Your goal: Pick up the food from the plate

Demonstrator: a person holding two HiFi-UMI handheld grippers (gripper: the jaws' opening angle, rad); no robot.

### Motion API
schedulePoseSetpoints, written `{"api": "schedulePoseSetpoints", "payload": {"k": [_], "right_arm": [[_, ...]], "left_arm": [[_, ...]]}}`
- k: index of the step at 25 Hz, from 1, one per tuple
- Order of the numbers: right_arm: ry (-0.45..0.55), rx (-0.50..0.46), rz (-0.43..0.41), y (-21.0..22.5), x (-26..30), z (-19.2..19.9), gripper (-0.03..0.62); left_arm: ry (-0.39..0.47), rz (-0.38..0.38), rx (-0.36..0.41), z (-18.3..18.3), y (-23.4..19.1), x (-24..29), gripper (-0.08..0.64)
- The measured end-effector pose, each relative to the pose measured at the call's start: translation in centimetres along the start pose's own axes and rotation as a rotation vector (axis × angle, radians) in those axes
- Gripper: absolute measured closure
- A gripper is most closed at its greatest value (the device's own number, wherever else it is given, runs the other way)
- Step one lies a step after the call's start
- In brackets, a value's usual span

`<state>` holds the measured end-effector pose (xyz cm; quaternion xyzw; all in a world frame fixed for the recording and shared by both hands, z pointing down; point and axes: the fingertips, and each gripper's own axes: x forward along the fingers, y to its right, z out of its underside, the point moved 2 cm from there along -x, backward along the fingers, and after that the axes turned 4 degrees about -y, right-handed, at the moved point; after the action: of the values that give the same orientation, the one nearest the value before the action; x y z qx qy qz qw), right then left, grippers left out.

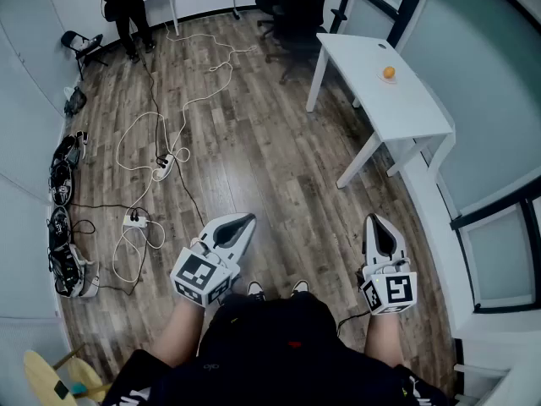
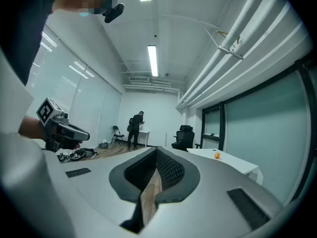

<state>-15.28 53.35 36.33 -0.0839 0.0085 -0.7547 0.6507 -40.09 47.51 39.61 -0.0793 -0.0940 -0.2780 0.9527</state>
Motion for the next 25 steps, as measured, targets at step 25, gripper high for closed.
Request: {"api": "schedulePoseSetpoints", "payload": {"k": [25], "right_arm": [[-0.073, -0.016, -0.021, -2.5, 3.0, 1.5, 0.568]], "left_arm": [[-0.030, 0.025, -0.069, 2.4, -3.5, 0.3, 0.537]]}}
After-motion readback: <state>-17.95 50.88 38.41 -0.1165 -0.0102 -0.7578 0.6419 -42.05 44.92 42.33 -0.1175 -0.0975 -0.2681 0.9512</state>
